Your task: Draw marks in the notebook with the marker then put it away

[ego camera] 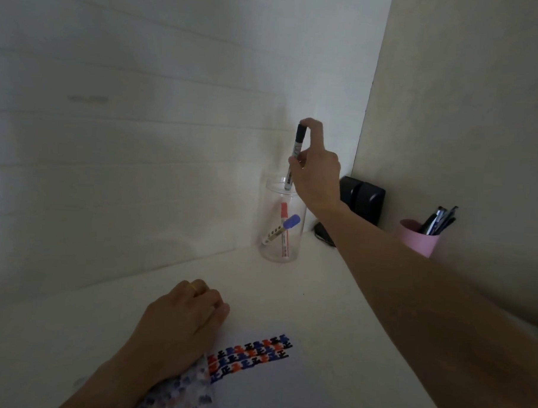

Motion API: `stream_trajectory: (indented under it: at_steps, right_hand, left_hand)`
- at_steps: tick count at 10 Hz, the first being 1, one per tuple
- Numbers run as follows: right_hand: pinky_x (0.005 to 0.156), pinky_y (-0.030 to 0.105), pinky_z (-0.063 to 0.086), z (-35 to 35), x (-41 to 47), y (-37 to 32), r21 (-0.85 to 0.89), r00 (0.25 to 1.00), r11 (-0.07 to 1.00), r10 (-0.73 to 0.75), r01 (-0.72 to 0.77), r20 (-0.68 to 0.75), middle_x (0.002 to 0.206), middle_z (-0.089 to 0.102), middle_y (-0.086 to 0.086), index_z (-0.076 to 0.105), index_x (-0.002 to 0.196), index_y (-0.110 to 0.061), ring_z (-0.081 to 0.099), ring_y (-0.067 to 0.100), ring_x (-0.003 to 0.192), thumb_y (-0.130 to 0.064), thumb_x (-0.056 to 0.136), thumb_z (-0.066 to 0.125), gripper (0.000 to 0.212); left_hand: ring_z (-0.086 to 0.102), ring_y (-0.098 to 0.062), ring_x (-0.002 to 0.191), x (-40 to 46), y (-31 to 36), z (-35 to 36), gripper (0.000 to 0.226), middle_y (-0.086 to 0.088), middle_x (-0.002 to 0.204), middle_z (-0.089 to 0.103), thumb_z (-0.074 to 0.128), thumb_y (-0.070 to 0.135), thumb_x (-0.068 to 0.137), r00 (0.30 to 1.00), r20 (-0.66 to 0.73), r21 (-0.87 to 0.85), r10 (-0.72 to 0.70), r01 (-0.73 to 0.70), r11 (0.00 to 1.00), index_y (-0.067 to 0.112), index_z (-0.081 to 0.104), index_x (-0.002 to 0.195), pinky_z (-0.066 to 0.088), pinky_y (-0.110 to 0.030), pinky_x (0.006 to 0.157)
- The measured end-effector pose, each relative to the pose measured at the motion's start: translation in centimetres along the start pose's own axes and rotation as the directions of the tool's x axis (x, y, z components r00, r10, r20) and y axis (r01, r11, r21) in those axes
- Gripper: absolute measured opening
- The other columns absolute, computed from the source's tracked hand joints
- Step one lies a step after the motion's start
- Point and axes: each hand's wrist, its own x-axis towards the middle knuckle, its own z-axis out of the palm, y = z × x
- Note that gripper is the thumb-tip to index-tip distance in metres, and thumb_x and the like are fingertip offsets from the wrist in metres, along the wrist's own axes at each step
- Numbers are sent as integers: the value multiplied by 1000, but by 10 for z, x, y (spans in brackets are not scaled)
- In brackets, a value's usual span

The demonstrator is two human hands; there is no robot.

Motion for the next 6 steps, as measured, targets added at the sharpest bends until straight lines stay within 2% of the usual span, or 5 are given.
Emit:
stream_trajectory:
  at_steps: [1,2,4,5,6]
  right_hand:
    - [67,48,60,18,-3,10,-99,997,993,66,-61,49,79,73,13,56,110,-11,69,30,68,-8,93,61,17]
    - [75,42,60,29,-11,16,-169,990,982,106,-88,97,88,76,10,64,105,-10,70,27,77,-14,93,60,13]
    - [72,27,47,33,-16,21,-261,986,962,120,-87,114,92,78,5,71,101,-9,69,22,81,-20,95,56,20]
    - [83,32,53,27,-17,17,-244,982,964,138,-104,128,100,78,5,72,106,-9,70,23,90,-21,95,57,22]
    - [88,37,55,17,-23,7,-193,993,979,86,-70,78,105,77,3,71,109,-12,69,22,96,-23,94,59,22]
  left_hand:
    - [53,-8,100,2,0,-1,64,15,105,56,6,62,88,1000,12,5,-18,18,1000,34,61,105,51,-30,80]
    - [50,-5,100,3,-1,0,64,18,106,54,4,64,88,999,14,6,-34,34,999,37,59,106,48,-27,80]
    - [52,-4,99,4,-2,3,60,18,105,55,8,63,90,999,-11,14,-30,30,999,37,60,104,46,-25,74]
    - [51,-5,100,2,-1,3,63,18,107,56,6,63,89,1000,-11,12,-28,28,1000,38,61,107,48,-25,76]
    - [52,-5,100,2,-1,2,62,17,107,57,7,63,89,999,-25,0,-29,29,1000,37,61,106,47,-25,75]
